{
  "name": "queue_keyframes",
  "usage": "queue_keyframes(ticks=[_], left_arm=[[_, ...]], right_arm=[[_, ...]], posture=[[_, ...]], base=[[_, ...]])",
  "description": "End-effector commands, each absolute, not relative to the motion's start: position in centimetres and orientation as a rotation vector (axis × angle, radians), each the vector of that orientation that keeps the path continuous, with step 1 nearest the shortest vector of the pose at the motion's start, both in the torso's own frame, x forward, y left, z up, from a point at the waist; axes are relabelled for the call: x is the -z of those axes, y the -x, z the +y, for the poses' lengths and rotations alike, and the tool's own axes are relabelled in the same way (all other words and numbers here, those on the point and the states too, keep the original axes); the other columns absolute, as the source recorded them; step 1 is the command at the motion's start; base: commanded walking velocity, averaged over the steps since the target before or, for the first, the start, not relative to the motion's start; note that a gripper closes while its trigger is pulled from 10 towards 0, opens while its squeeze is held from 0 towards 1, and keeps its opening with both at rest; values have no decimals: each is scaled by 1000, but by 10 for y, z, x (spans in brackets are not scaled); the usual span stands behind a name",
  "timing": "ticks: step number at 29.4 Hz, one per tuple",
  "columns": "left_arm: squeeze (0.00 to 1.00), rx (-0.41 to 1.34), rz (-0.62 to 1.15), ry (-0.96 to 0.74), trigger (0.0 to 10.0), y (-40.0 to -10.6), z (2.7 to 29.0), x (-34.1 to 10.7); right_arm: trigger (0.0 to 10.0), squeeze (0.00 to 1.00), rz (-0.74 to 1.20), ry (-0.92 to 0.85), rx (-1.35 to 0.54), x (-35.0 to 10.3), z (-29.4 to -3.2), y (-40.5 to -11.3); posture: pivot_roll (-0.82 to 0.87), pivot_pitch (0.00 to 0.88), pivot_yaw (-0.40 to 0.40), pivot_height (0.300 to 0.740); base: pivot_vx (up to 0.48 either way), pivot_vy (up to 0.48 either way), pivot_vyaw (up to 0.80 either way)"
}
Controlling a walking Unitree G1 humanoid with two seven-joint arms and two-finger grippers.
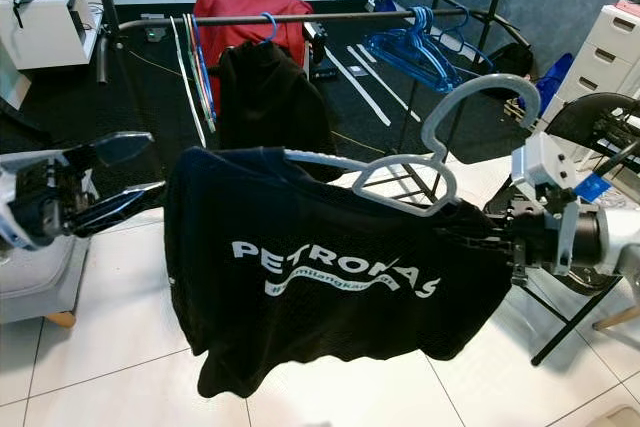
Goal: Hang hanger
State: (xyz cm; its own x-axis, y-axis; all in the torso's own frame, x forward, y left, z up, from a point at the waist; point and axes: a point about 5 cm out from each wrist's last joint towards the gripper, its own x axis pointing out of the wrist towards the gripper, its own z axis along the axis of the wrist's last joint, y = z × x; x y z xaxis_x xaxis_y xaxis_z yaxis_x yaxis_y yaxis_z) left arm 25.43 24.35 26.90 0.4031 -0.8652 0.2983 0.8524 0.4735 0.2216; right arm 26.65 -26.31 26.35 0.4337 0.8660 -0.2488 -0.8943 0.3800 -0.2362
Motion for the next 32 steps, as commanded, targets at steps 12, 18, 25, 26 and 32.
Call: queue_keyframes(ticks=[12, 18, 25, 26, 32], left_arm=[[0, 1241, -389, 38, 10000, -244, 213, -258], [0, 1136, -335, -8, 10000, -263, 199, -246], [0, 1079, -295, -49, 5333, -275, 190, -237], [0, 1069, -294, -48, 0, -276, 191, -238], [0, 1020, -304, -61, 0, -276, 205, -243]], right_arm=[[0, 0, 27, 344, -1125, -273, -260, -266], [0, 0, 16, 340, -1130, -274, -258, -268], [0, 0, 4, 334, -1129, -275, -255, -269], [0, 0, 2, 333, -1125, -275, -255, -269], [0, 0, 2, 331, -1113, -275, -256, -269]], posture=[[-31, 62, -72, 740], [-34, 60, -70, 740], [-35, 65, -66, 740], [-34, 66, -63, 740], [-35, 68, -63, 740]], base=[[0, 0, 0], [0, 0, 0], [0, 0, 0], [0, 0, 0], [0, 0, 0]])
